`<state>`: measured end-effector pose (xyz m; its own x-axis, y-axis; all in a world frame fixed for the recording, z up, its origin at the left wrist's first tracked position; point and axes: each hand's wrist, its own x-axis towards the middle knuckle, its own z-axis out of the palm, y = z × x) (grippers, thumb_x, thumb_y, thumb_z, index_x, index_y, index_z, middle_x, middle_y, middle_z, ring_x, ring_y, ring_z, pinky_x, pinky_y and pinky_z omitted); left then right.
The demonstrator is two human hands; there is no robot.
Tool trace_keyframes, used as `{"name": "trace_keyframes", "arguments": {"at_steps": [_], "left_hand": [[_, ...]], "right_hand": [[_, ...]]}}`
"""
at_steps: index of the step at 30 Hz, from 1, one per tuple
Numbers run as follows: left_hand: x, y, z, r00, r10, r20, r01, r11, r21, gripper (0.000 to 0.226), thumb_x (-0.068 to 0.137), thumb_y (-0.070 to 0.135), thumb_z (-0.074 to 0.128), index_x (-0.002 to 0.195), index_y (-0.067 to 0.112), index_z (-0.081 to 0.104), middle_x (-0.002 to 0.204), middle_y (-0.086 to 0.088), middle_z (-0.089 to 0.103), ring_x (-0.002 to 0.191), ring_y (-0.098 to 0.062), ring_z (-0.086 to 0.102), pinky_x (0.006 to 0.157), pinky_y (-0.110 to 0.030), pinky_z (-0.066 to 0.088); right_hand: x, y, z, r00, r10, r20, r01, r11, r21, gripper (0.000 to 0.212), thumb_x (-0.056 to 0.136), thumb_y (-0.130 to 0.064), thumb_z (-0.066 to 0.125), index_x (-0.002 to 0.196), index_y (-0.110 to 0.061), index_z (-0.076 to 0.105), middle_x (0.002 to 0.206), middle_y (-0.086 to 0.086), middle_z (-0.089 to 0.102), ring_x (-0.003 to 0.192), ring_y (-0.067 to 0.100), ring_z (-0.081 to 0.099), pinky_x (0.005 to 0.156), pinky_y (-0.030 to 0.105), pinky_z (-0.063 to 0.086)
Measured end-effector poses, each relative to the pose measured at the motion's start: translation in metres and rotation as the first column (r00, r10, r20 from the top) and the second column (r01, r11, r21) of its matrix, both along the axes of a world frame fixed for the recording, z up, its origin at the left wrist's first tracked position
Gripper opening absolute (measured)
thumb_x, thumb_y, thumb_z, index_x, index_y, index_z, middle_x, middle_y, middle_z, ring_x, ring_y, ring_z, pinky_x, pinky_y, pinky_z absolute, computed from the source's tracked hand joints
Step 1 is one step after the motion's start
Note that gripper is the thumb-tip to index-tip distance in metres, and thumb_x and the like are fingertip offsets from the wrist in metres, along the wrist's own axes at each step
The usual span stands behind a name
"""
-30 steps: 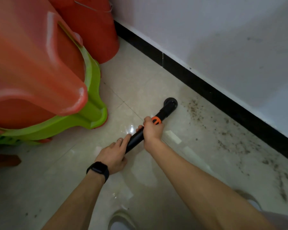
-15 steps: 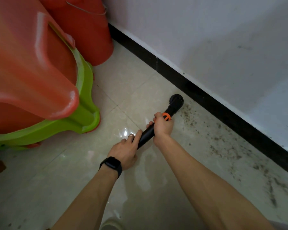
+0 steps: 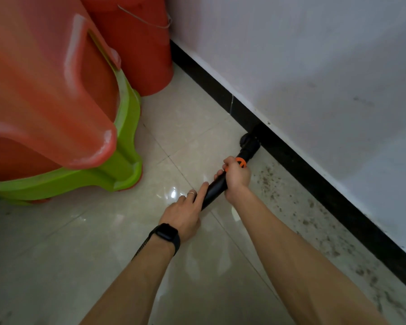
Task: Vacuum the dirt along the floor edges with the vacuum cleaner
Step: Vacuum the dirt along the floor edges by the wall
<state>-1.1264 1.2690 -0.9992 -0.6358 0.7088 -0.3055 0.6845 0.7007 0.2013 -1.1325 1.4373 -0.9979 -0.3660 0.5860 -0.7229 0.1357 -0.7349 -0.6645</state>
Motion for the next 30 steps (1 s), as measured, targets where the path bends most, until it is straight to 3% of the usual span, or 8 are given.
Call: {"name": "trace_keyframes", "arguments": {"at_steps": [7, 10, 14, 18, 23, 27, 30], "left_hand": [[-0.007, 0.003, -0.007, 0.997, 0.074, 0.036, -0.077, 0.994, 0.075, 0.093, 0.082, 0.017, 0.058, 0.151, 0.031, -0.003, 0.127, -0.003, 0.045, 0.097, -0.025, 0.055, 0.066, -0.034, 0.047], [-0.010, -0.014, -0.008, 0.999, 0.011, 0.050, -0.014, 0.998, 0.059, 0.092, 0.080, 0.022, 0.058, 0.151, 0.031, 0.001, 0.127, -0.001, 0.047, 0.099, -0.025, 0.055, 0.064, -0.034, 0.045], [-0.007, -0.052, -0.007, 0.992, -0.125, 0.016, 0.125, 0.991, -0.036, 0.087, 0.081, 0.031, 0.056, 0.152, 0.029, 0.003, 0.130, 0.001, 0.045, 0.106, -0.024, 0.055, 0.077, -0.037, 0.050], [0.005, -0.091, -0.002, 0.979, -0.202, 0.014, 0.202, 0.975, -0.096, 0.083, 0.084, 0.032, 0.051, 0.153, 0.025, 0.005, 0.135, 0.002, 0.043, 0.110, -0.023, 0.054, 0.084, -0.037, 0.049], [0.014, -0.129, 0.001, 0.976, -0.217, 0.018, 0.217, 0.966, -0.139, 0.081, 0.085, 0.032, 0.050, 0.153, 0.025, 0.005, 0.137, 0.001, 0.043, 0.111, -0.023, 0.054, 0.084, -0.037, 0.050], [0.019, -0.141, 0.004, 0.980, -0.201, 0.005, 0.199, 0.966, -0.163, 0.079, 0.087, 0.032, 0.050, 0.152, 0.026, 0.004, 0.136, 0.000, 0.043, 0.110, -0.023, 0.054, 0.082, -0.036, 0.051], [0.021, -0.135, 0.007, 0.979, -0.204, 0.002, 0.201, 0.966, -0.159, 0.079, 0.085, 0.029, 0.051, 0.150, 0.026, 0.005, 0.133, 0.000, 0.044, 0.107, -0.023, 0.055, 0.081, -0.038, 0.052]], "right_hand": [[-0.020, 0.003, 0.000, 0.998, 0.060, 0.024, -0.061, 0.997, 0.043, 0.008, 0.091, -0.004, 0.061, 0.089, -0.005, 0.053, 0.066, 0.005, 0.053, 0.041, 0.016, 0.051, 0.048, 0.029, 0.051], [-0.007, -0.013, -0.005, 0.999, -0.014, 0.033, 0.013, 1.000, 0.020, 0.015, 0.091, -0.005, 0.062, 0.105, -0.006, 0.055, 0.075, 0.008, 0.055, 0.042, 0.014, 0.053, 0.048, 0.029, 0.051], [0.027, -0.051, -0.011, 0.995, -0.092, 0.023, 0.093, 0.995, -0.023, 0.024, 0.093, -0.006, 0.062, 0.116, -0.008, 0.053, 0.078, 0.008, 0.056, 0.044, 0.014, 0.057, 0.054, 0.032, 0.055], [0.059, -0.091, -0.010, 0.998, -0.060, 0.006, 0.060, 0.995, -0.075, 0.019, 0.094, -0.005, 0.060, 0.112, -0.009, 0.053, 0.066, 0.003, 0.056, 0.048, 0.017, 0.061, 0.060, 0.036, 0.058], [0.074, -0.130, -0.005, 0.999, -0.031, 0.023, 0.034, 0.991, -0.129, 0.032, 0.095, -0.007, 0.060, 0.126, -0.003, 0.053, 0.073, 0.007, 0.060, 0.058, 0.019, 0.067, 0.065, 0.037, 0.060], [0.077, -0.142, -0.003, 0.999, -0.020, 0.034, 0.024, 0.992, -0.120, 0.027, 0.095, -0.009, 0.060, 0.121, -0.005, 0.054, 0.074, 0.006, 0.062, 0.058, 0.017, 0.069, 0.064, 0.036, 0.060], [0.076, -0.138, -0.003, 0.999, -0.023, 0.047, 0.028, 0.995, -0.099, 0.018, 0.097, -0.010, 0.061, 0.114, -0.009, 0.054, 0.073, 0.004, 0.064, 0.059, 0.017, 0.070, 0.072, 0.039, 0.063]]}}
